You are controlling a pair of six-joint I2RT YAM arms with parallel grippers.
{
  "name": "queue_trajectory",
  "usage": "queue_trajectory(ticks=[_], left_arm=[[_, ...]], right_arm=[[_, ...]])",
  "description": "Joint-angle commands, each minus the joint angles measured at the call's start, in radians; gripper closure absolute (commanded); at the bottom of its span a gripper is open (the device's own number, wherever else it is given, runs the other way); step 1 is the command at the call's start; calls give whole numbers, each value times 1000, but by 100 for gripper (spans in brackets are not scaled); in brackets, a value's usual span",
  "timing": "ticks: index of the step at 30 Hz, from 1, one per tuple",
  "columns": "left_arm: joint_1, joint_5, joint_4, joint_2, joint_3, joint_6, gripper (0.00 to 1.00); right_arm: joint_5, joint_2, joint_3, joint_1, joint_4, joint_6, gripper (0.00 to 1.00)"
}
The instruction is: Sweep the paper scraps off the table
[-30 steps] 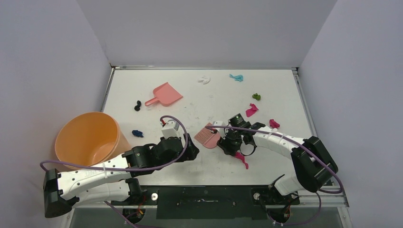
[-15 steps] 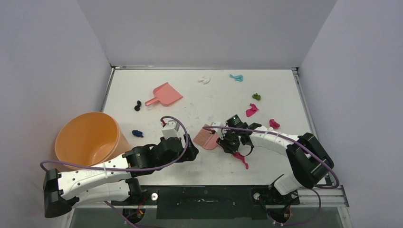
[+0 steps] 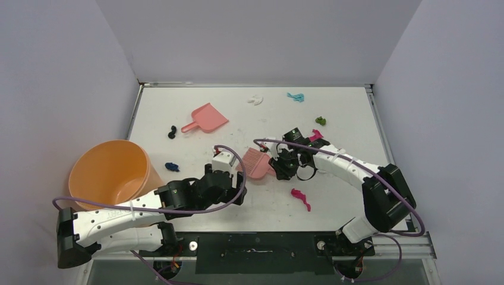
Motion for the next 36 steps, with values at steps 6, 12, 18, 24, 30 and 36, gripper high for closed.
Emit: queue_trajectory(ticks=[6, 12, 18, 24, 30, 36], left_arm=[[-220, -106, 43, 119, 115, 523, 24], [-364, -227, 92, 208, 124, 779, 27], [-363, -318, 168, 261, 106, 973, 27], [-325, -289, 309, 302, 86, 1106, 30], [-268, -144, 271, 349, 109, 1106, 37], [-228, -80, 256, 377, 114, 1106, 44]], right_arm=[[-277, 64, 140, -131, -188, -17, 95], [-412, 83, 156, -146, -300, -91, 95], [-548, 73, 136, -147, -330, -116, 95], [-638, 95, 154, -147, -405, -188, 95], [-665, 82, 151, -147, -421, -197, 95], [-665, 61, 130, -148, -419, -199, 95]])
